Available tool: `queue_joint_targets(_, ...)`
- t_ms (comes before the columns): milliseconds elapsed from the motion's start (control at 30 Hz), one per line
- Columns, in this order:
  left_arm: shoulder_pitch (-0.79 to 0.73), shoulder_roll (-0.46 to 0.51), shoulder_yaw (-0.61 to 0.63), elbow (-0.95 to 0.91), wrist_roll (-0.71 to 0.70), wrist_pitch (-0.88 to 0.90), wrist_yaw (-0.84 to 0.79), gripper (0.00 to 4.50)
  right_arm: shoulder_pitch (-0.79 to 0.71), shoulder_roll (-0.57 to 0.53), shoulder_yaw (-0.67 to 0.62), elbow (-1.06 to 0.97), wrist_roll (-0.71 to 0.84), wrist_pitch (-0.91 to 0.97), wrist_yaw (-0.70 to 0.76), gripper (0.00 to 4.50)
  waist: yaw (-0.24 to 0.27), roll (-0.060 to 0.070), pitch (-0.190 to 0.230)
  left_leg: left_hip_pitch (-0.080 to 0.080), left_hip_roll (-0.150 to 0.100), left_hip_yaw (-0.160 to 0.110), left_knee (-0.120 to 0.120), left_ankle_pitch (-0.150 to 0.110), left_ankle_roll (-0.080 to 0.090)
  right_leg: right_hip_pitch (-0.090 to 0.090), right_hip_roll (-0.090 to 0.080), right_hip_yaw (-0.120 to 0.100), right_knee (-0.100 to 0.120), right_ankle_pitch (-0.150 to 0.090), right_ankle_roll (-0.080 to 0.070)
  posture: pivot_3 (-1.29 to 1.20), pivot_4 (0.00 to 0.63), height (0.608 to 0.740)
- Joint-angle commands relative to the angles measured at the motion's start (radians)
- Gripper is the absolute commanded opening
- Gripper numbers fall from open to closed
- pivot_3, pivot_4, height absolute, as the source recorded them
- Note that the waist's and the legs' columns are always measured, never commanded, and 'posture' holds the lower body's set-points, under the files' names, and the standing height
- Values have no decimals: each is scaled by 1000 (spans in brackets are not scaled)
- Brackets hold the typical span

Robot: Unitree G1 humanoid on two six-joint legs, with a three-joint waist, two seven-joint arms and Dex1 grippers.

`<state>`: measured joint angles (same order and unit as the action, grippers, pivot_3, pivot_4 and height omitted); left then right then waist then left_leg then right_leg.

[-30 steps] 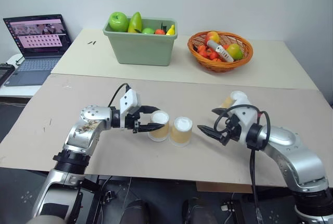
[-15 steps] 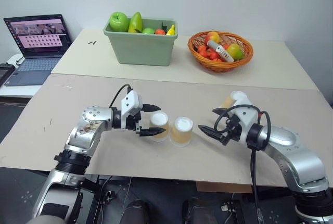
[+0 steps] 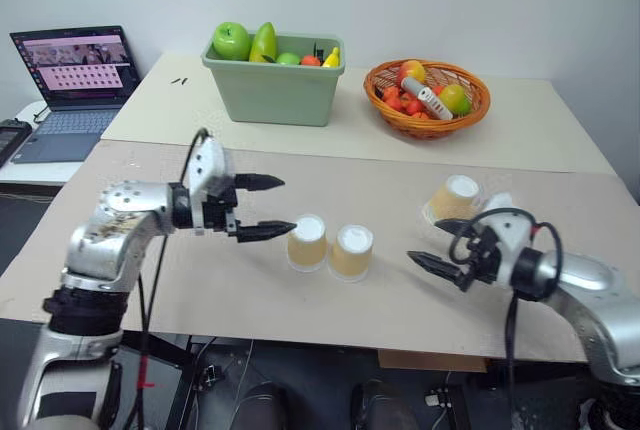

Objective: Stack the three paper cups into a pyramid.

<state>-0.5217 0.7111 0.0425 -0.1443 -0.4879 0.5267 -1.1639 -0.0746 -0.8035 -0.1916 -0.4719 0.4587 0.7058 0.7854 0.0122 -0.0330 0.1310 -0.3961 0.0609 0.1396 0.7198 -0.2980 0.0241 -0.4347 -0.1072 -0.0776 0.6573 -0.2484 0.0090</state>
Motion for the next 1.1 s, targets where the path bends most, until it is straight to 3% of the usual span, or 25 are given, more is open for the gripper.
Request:
queue_joint_targets(33,34,7,29,-69,-36,25,34,4478,-30,-31,-34,89,-54,-37,-31,4500,-3,0,0,1,0,0,0,0,0,1,0,0,0,0,0,0,150,708)
queue_joint_targets(367,90,8,47,-192,-91,83,124,4478,-271,42,42,433,-214,-178,-152,4500,-7,2,2,9,0,1,-3,0,-1,7,0,3,-1,0,1,0,150,708)
queue_joint_targets(833,106,21,52,-213,-98,89,161,4478,-472,162,30,609,-194,-210,-183,4500,-10,5,4,8,0,2,-4,1,-1,7,0,3,-1,0,1,0,150,708)
queue_joint_targets(1100,100,26,46,-211,-96,81,169,4478,-520,179,40,711,-216,-250,-189,4500,-11,6,4,8,0,2,-4,1,-1,7,0,2,-2,0,1,0,150,708)
